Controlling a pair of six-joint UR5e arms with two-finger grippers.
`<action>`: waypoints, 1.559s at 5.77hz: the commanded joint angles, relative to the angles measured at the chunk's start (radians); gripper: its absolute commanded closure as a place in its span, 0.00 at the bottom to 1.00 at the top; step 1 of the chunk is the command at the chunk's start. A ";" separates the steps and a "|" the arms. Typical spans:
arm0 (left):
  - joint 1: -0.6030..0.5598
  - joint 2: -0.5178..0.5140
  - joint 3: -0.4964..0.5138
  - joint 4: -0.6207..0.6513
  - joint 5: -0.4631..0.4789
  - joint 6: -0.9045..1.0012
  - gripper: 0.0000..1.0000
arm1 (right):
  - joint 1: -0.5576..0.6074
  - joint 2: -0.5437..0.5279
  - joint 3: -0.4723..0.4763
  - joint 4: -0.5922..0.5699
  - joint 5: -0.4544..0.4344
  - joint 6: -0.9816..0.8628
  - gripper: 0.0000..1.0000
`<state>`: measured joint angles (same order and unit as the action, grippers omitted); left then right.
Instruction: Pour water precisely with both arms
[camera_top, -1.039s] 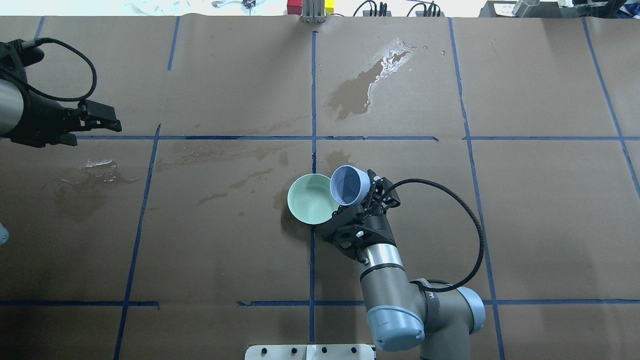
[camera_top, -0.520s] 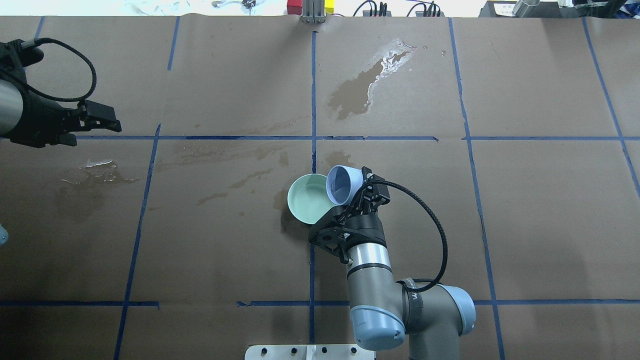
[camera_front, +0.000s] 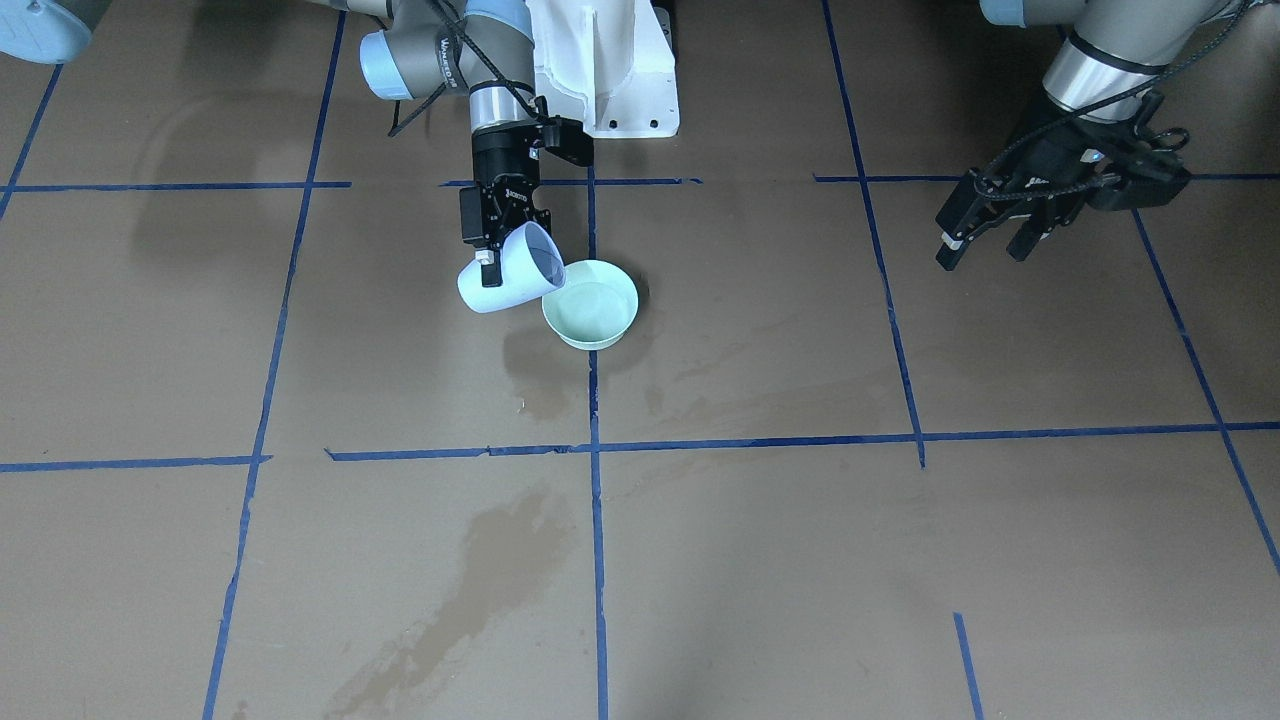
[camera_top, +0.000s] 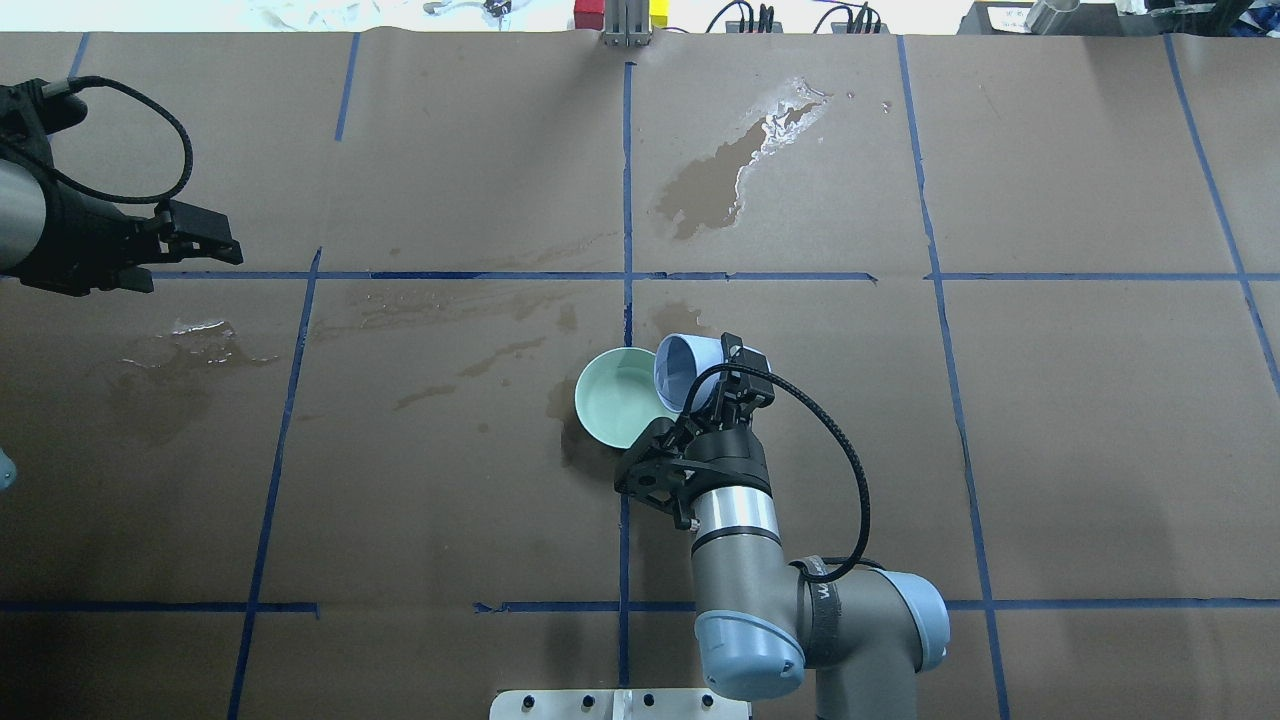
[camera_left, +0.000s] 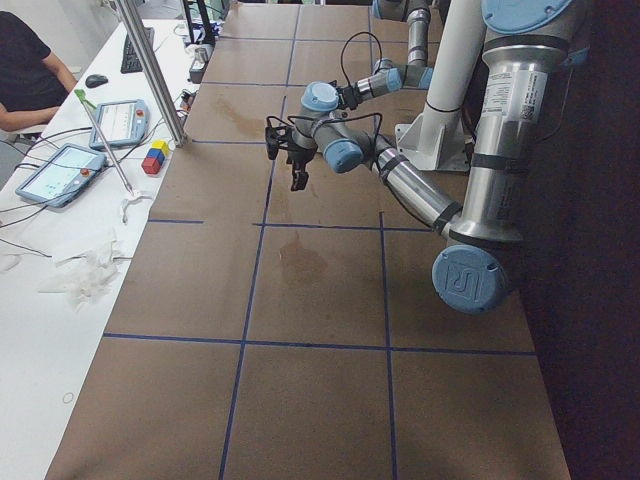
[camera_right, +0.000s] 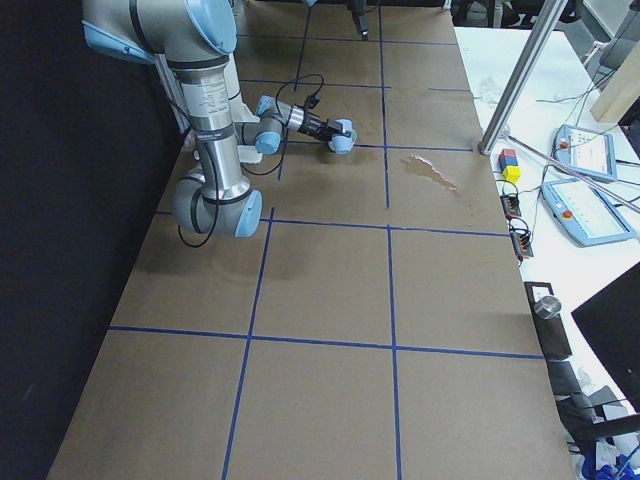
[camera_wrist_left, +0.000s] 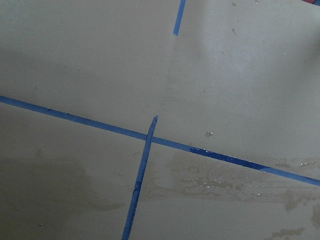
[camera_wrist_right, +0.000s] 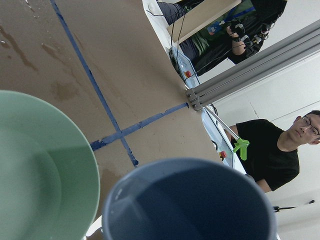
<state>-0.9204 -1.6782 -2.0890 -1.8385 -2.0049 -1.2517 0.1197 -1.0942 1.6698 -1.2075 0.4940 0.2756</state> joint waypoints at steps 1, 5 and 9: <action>0.000 0.000 0.000 -0.001 0.000 0.000 0.00 | 0.000 0.011 -0.002 -0.043 0.000 -0.036 0.90; 0.000 0.002 0.000 -0.001 0.000 0.000 0.00 | 0.000 0.014 -0.002 -0.081 -0.002 -0.107 0.91; 0.000 0.002 0.000 -0.001 0.000 -0.003 0.00 | 0.000 0.014 -0.002 -0.086 -0.002 -0.113 0.91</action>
<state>-0.9204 -1.6771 -2.0893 -1.8389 -2.0049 -1.2543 0.1196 -1.0799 1.6671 -1.2929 0.4924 0.1648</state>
